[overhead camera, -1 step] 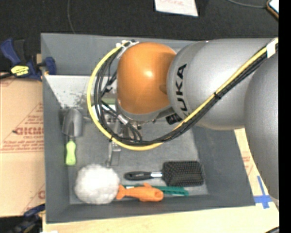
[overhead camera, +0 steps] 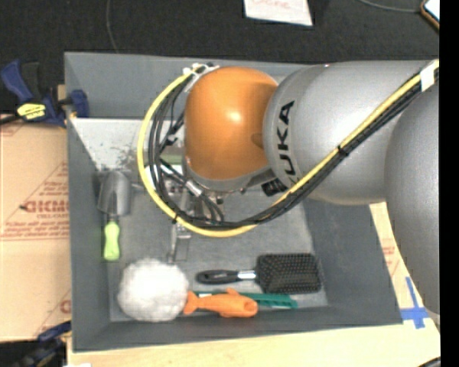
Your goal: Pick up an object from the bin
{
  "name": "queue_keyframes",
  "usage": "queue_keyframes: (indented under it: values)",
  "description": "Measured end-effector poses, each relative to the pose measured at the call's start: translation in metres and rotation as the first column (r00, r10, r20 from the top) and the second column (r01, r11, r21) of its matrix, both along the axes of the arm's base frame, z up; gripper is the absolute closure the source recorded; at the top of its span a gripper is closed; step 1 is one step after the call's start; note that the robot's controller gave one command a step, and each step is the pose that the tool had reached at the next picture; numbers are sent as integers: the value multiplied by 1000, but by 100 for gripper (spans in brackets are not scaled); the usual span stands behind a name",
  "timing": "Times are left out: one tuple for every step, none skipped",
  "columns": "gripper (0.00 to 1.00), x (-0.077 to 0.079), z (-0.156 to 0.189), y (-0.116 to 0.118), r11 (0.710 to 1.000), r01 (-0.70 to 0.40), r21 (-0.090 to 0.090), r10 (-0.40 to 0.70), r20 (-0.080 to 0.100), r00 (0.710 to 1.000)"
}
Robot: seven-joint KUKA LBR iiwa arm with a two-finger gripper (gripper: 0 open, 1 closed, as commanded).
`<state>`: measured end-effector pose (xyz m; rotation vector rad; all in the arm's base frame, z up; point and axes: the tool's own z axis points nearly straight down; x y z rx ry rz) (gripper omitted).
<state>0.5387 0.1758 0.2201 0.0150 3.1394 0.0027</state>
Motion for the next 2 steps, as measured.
queue_keyframes:
  values:
    - [0, -35, -58, -16, 997, -75, -1, 75, -1, 997]
    - [0, -40, -47, -62, 1000, -19, 1, 19, 12, 1000]
